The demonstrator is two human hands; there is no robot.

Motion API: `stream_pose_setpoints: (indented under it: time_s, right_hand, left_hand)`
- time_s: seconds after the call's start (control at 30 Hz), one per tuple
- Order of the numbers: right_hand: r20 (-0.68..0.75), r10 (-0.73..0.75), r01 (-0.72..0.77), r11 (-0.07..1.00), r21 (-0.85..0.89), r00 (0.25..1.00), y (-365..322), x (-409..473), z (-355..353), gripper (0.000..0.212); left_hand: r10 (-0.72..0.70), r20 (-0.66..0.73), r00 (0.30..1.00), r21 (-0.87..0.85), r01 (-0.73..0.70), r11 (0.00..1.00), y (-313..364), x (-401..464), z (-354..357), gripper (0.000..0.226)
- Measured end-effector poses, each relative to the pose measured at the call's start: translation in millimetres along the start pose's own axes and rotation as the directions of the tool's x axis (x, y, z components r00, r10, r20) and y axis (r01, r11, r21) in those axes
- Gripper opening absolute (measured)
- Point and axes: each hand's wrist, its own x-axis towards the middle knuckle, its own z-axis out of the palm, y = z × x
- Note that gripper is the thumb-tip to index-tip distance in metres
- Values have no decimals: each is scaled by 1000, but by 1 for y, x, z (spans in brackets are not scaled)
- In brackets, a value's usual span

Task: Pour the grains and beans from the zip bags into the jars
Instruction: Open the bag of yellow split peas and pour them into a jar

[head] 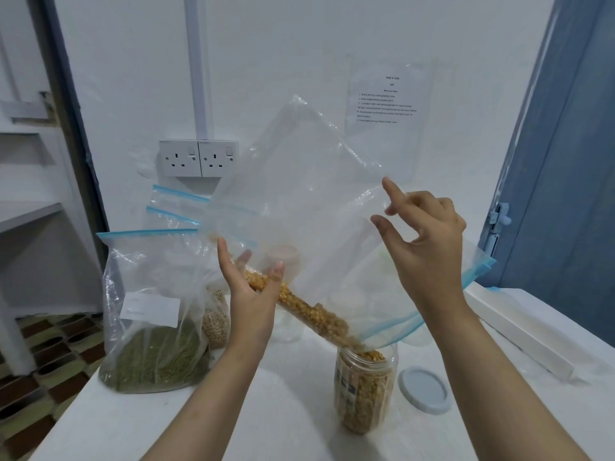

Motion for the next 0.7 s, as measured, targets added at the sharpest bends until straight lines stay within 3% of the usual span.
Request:
stream_pose_setpoints:
  time_s: [0.7]
  right_hand:
    - [16, 8, -9, 997, 71, 1000, 0, 5, -2, 41]
  left_hand:
    - [31, 21, 999, 3, -31, 1000, 4, 0, -1, 94]
